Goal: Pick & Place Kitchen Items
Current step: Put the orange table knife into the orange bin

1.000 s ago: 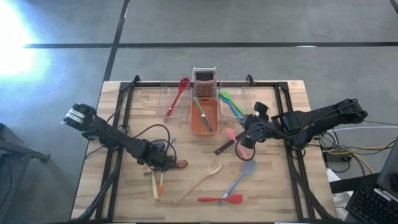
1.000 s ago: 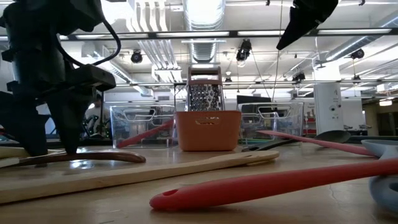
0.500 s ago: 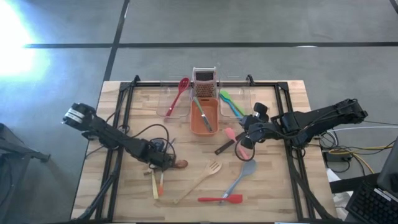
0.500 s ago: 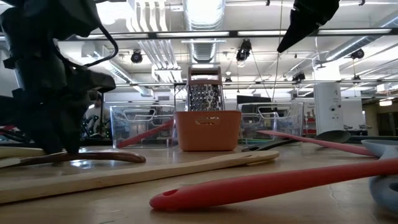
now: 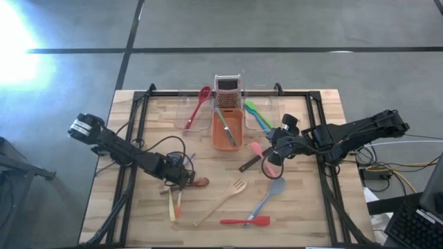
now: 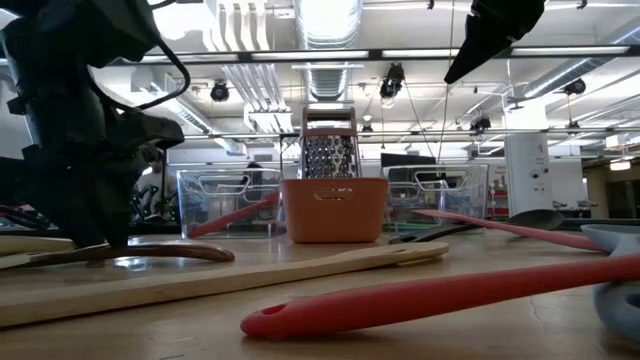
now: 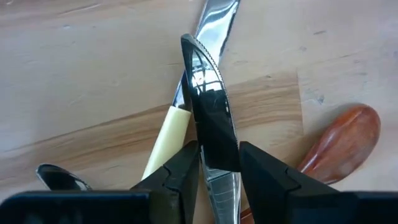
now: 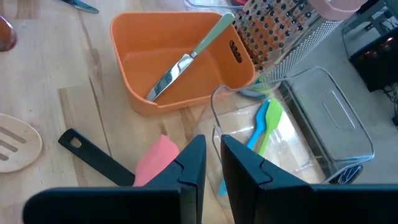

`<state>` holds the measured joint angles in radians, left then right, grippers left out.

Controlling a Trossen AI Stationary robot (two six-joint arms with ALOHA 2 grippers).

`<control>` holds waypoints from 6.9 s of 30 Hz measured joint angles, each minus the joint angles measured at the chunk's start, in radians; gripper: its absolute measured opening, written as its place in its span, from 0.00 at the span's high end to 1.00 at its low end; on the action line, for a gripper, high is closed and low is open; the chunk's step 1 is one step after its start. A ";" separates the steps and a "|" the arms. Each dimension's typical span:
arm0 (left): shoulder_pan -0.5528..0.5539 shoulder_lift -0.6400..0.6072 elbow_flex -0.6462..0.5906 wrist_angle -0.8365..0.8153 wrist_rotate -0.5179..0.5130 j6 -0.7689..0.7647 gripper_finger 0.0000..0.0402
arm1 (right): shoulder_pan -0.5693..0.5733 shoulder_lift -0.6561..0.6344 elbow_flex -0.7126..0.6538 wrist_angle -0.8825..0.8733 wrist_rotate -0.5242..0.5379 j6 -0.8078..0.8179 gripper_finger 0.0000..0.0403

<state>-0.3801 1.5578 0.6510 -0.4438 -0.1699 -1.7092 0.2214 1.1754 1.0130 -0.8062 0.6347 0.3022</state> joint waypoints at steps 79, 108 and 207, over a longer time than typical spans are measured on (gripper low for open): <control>-0.025 -0.117 0.116 0.017 0.320 0.214 0.50 | 0.000 0.000 0.000 0.010 -0.004 -0.015 0.89; -0.048 -0.059 0.114 -0.046 0.231 0.053 0.50 | 0.001 0.000 0.000 0.013 -0.005 -0.014 0.89; 0.441 -0.145 0.337 0.185 0.072 1.317 0.91 | 0.001 0.000 -0.009 0.035 -0.004 -0.009 0.89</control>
<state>0.0613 1.4123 0.9883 -0.2590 -0.0981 -0.3925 0.2226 1.1751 1.0039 -0.7712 0.6304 0.2932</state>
